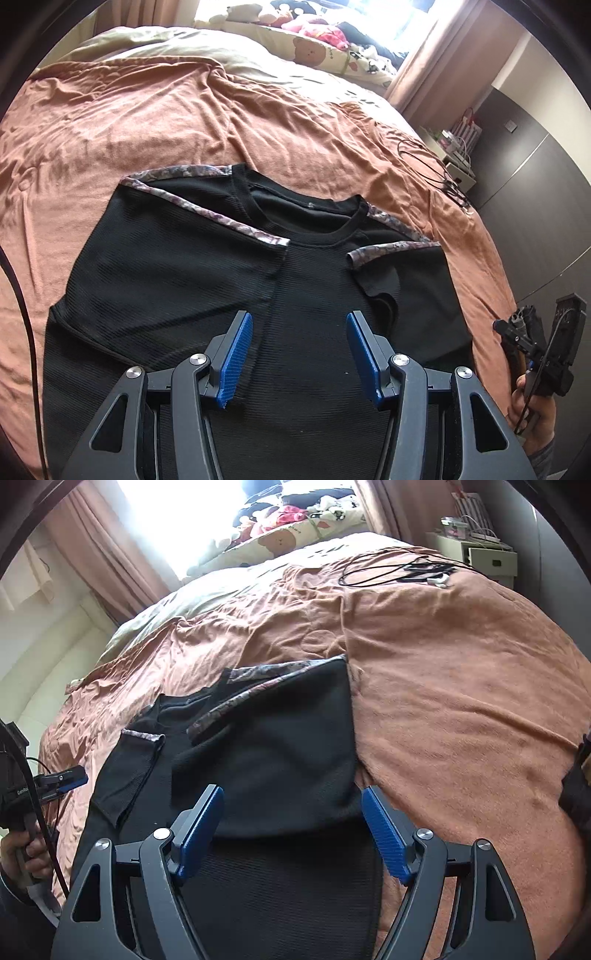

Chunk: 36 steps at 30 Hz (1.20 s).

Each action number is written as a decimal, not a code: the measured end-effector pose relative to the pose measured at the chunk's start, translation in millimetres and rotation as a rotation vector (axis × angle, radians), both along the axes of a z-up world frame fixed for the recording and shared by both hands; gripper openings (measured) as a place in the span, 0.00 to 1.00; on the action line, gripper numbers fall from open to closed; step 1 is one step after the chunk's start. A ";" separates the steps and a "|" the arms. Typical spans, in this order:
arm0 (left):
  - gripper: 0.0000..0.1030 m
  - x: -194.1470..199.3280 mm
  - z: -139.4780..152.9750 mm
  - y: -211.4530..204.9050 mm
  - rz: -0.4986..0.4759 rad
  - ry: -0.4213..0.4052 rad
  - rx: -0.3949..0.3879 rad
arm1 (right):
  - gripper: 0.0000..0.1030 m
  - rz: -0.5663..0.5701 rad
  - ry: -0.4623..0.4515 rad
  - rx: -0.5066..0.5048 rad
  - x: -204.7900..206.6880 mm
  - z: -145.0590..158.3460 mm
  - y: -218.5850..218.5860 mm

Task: Fold small clothes

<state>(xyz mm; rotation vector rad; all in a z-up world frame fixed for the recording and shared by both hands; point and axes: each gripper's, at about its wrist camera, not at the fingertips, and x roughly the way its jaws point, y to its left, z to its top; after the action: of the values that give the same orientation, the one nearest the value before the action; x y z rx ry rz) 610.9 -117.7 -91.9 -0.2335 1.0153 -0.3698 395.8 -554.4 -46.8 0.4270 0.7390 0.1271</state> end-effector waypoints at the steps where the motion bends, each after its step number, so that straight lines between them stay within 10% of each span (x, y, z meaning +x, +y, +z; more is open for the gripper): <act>1: 0.54 -2.0 0.3 -6.8 -0.006 0.003 -0.005 | 0.72 -0.003 0.005 -0.002 -2.9 -2.4 -1.3; 27: 0.54 -14.5 -66.8 -140.4 -0.177 0.138 0.058 | 0.36 0.038 0.130 -0.091 16.0 -41.3 -6.9; 32: 0.53 -12.6 -84.4 -149.1 -0.179 0.170 0.072 | 0.16 -0.006 0.124 -0.103 23.2 -50.0 -6.8; 36: 0.24 -14.1 -89.3 -155.4 -0.192 0.178 0.074 | 0.08 -0.036 0.127 -0.068 21.8 -51.5 -12.7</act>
<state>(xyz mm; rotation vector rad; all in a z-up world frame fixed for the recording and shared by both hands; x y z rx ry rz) 596.8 -273.1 -181.2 -0.1032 1.2292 -0.4902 417.6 -567.0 -98.4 0.3864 0.8573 0.0409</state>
